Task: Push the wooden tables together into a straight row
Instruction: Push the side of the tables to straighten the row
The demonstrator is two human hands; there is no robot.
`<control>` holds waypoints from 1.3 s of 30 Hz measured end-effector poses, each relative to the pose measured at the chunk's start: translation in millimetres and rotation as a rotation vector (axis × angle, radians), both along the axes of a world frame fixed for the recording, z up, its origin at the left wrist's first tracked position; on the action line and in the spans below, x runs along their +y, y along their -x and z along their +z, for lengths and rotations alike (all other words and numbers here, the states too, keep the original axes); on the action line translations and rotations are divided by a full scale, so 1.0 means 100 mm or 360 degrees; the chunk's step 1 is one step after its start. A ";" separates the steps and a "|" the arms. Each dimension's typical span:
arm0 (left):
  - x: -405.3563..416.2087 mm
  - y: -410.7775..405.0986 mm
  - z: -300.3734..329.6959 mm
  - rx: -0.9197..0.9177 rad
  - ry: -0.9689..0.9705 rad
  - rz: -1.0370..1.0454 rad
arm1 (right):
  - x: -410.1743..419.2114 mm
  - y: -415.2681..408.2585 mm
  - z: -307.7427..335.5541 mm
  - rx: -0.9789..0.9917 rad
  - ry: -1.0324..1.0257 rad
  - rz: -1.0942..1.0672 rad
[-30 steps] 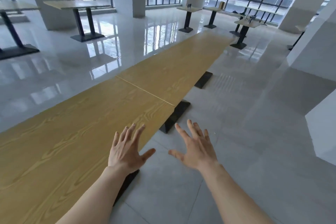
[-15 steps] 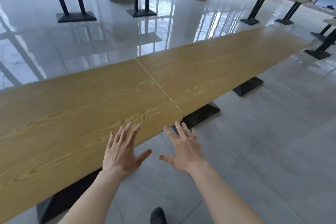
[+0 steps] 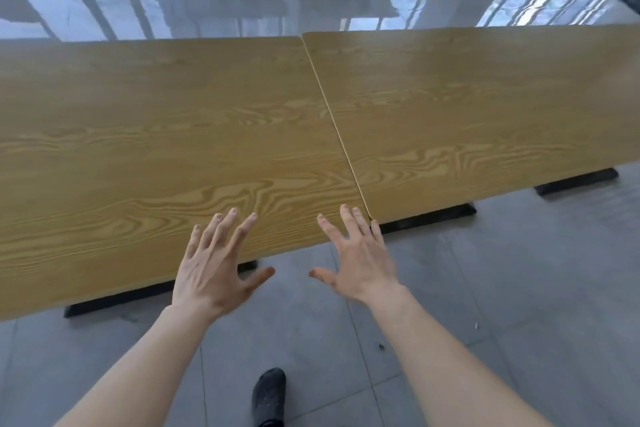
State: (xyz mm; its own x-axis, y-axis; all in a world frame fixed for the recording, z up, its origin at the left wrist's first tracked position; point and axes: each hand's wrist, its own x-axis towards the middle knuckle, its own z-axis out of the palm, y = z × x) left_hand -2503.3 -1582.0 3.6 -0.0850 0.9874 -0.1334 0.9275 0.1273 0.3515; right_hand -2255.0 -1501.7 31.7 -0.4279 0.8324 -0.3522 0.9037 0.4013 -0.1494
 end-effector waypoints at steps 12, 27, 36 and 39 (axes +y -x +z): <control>0.27 -0.24 -0.39 0.0108 -0.0111 0.0231 | 0.51 0.05 -0.54 0.0159 -0.0201 0.0247; 0.31 -0.22 -0.47 0.0128 -0.0179 0.0207 | 0.57 0.09 -0.67 0.0115 -0.0392 0.0252; 0.34 -0.17 -0.53 0.0109 -0.0241 0.0192 | 0.63 0.08 -0.71 0.0142 -0.0420 0.0306; 0.35 -0.17 -0.47 0.0100 -0.0200 0.0211 | 0.62 0.09 -0.68 0.0138 -0.0392 0.0289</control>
